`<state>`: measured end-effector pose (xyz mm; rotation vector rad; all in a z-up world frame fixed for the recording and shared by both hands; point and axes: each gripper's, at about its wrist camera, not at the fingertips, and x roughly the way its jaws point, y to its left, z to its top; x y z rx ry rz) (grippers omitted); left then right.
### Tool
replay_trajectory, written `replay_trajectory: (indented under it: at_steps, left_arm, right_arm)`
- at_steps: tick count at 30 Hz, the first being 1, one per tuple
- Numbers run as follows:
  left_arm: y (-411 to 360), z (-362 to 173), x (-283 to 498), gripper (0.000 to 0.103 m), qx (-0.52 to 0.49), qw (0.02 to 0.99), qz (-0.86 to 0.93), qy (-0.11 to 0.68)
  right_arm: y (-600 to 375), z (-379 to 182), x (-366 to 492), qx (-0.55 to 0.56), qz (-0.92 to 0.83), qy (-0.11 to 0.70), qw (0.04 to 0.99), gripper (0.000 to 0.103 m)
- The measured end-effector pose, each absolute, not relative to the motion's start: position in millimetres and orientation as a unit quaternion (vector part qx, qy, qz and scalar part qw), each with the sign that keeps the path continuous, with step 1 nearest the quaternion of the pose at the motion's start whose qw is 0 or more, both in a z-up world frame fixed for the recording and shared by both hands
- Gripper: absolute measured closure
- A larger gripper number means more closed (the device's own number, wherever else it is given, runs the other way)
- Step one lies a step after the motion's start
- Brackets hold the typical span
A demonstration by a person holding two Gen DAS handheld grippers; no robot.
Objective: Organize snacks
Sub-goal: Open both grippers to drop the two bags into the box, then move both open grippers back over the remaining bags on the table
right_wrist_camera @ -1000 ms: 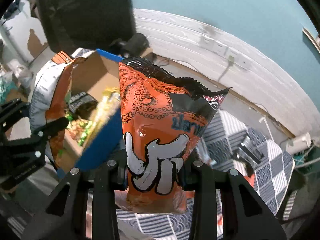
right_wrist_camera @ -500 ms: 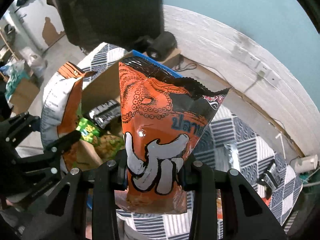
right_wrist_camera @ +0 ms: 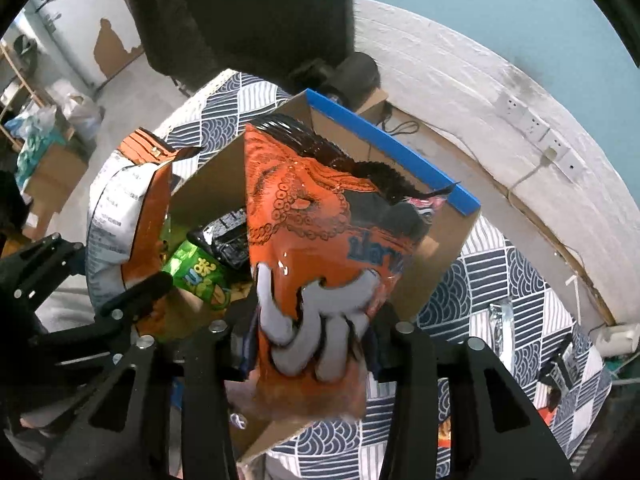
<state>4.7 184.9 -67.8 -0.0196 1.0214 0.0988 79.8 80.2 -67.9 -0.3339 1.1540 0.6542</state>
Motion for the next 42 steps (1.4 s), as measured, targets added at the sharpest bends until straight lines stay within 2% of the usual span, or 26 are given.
replay_trajectory:
  at_steps: [1, 4, 9, 14, 17, 25, 42]
  left_arm:
    - [185, -67, 4, 0.054, -0.006, 0.871, 0.047, 0.488]
    - [184, -63, 2, 0.042, -0.001, 0.876, 0.048, 0.480]
    - [183, -55, 1, 0.035, 0.000, 0.882, 0.047, 0.469]
    - [173, -51, 3, 0.034, 0.009, 0.883, 0.043, 0.466]
    - [161, -48, 2, 0.028, 0.021, 0.886, 0.038, 0.462]
    - [126, -39, 2, 0.027, 0.050, 0.891, 0.018, 0.452]
    - [34, -31, 10, 0.024, 0.075, 0.882, -0.054, 0.463]
  right_arm:
    - [80, -66, 79, -0.155, 0.300, 0.529, 0.779, 0.046]
    - [79, -60, 78, -0.160, 0.292, 0.519, 0.787, 0.039]
    - [71, -50, 78, -0.160, 0.285, 0.509, 0.796, 0.038]
    - [57, -45, 73, -0.173, 0.272, 0.500, 0.803, 0.037]
    - [45, -44, 71, -0.174, 0.265, 0.500, 0.806, 0.037]
    - [-2, -36, 68, -0.154, 0.239, 0.495, 0.821, 0.029]
    - [-141, -44, 62, -0.094, 0.155, 0.513, 0.839, 0.027]
